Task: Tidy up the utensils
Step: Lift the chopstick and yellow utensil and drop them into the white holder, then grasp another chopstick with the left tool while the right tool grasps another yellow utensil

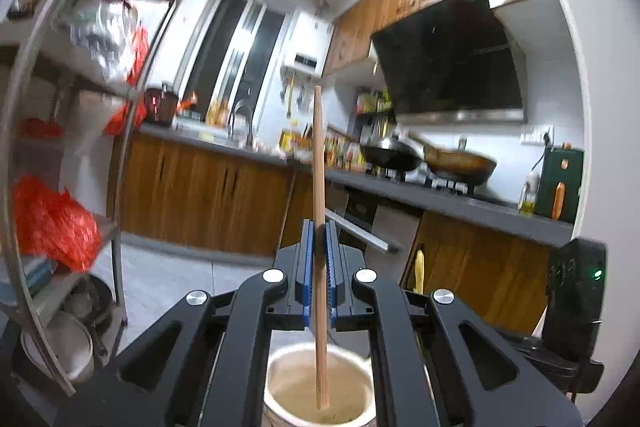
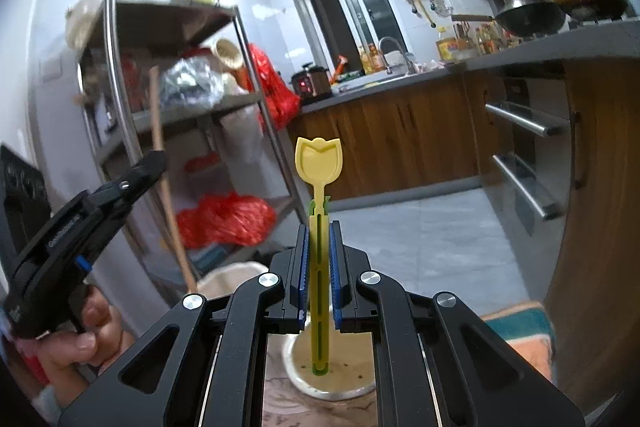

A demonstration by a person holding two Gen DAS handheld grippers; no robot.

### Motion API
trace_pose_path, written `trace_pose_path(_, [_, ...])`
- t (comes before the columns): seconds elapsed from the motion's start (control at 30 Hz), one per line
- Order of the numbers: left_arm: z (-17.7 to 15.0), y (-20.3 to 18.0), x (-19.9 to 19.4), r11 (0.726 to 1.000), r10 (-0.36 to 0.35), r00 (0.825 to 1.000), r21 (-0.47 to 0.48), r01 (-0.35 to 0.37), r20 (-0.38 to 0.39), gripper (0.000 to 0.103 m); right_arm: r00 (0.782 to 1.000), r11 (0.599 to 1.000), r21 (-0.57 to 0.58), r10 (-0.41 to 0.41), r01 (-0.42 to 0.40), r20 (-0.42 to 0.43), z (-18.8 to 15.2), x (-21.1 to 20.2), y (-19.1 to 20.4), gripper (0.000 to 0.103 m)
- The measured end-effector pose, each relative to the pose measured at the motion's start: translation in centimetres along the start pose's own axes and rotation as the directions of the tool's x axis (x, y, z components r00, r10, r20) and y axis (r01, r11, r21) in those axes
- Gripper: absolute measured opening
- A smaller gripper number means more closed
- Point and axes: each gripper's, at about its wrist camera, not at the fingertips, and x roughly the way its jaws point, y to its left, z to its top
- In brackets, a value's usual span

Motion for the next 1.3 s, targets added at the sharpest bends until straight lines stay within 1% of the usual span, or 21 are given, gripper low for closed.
trace_pose_path(0.1, [-1.7, 0.1, 0.5, 1.0, -0.008, 0.998, -0.008, 0.008, -0.066, 0.005, 0.999, 0.998, -0.045, -0.036, 0.035, -0.027, -0.9, 0.1, 0.6, 0.011])
trace_pose_path(0.13, [-2.3, -0.1, 0.4, 1.0, -0.013, 0.996, 0.002, 0.014, -0.093, 0.005, 0.998, 0.998, -0.053, -0.044, 0.042, -0.037, -1.1, 0.0, 0.7, 0.011])
trace_pose_path(0.27, [-3.5, -0.7, -0.7, 0.999, -0.001, 0.989, 0.045, 0.008, -0.15, 0.005, 0.993, 0.993, -0.085, -0.086, 0.079, -0.083, -2.2, -0.7, 1.0, 0.011])
trace_pose_path(0.43, [-3.6, -0.5, -1.1, 0.997, 0.044, 0.979, 0.071, -0.031, -0.198, 0.005, 0.98, 0.988, -0.118, -0.119, 0.101, -0.159, -2.7, -0.2, 1.5, 0.011])
trace_pose_path(0.5, [-3.5, -0.4, -0.6, 0.995, 0.065, 0.971, 0.084, -0.047, -0.228, 0.005, 0.974, 0.987, -0.122, -0.13, 0.108, -0.188, -2.9, 0.4, 1.4, 0.011])
trace_pose_path(0.57, [-3.6, -0.6, -0.2, 0.994, 0.079, 0.967, 0.092, -0.058, -0.242, 0.005, 0.967, 0.986, -0.122, -0.138, 0.113, -0.212, -3.0, 0.9, 1.3, 0.011])
trace_pose_path(0.73, [-4.0, -0.8, 1.2, 0.99, 0.107, 0.95, 0.119, -0.075, -0.293, 0.005, 0.959, 0.983, -0.133, -0.155, 0.125, -0.239, -3.0, 1.5, 1.3, 0.011])
trace_pose_path(0.87, [-4.4, -1.0, 1.5, 0.988, 0.121, 0.945, 0.132, -0.084, -0.303, 0.005, 0.959, 0.984, -0.127, -0.152, 0.125, -0.241, -3.0, 1.4, 1.3, 0.011])
trace_pose_path(1.0, [-4.5, -0.8, 1.5, 0.986, 0.138, 0.942, 0.137, -0.1, -0.305, 0.007, 0.958, 0.984, -0.122, -0.153, 0.126, -0.241, -3.0, 1.4, 1.2, 0.019])
trace_pose_path(1.07, [-4.3, -0.7, 1.4, 0.986, 0.139, 0.943, 0.133, -0.102, -0.302, 0.007, 0.96, 0.984, -0.124, -0.154, 0.128, -0.235, -3.0, 1.3, 1.2, 0.023])
trace_pose_path(1.2, [-3.9, -0.7, 0.9, 0.985, 0.142, 0.948, 0.131, -0.108, -0.286, 0.008, 0.965, 0.983, -0.13, -0.155, 0.129, -0.213, -2.7, 0.8, 1.4, 0.024])
trace_pose_path(1.23, [-3.7, -0.7, 0.6, 0.985, 0.142, 0.95, 0.132, -0.108, -0.277, 0.009, 0.967, 0.983, -0.129, -0.152, 0.127, -0.206, -2.7, 0.5, 1.4, 0.024])
trace_pose_path(1.27, [-3.6, -0.7, 0.3, 0.985, 0.141, 0.952, 0.132, -0.108, -0.271, 0.015, 0.969, 0.983, -0.13, -0.151, 0.127, -0.197, -2.6, 0.2, 1.4, 0.024])
trace_pose_path(1.3, [-3.4, -0.7, -0.1, 0.985, 0.142, 0.954, 0.132, -0.11, -0.263, 0.019, 0.971, 0.984, -0.13, -0.149, 0.125, -0.189, -2.5, -0.1, 1.4, 0.024])
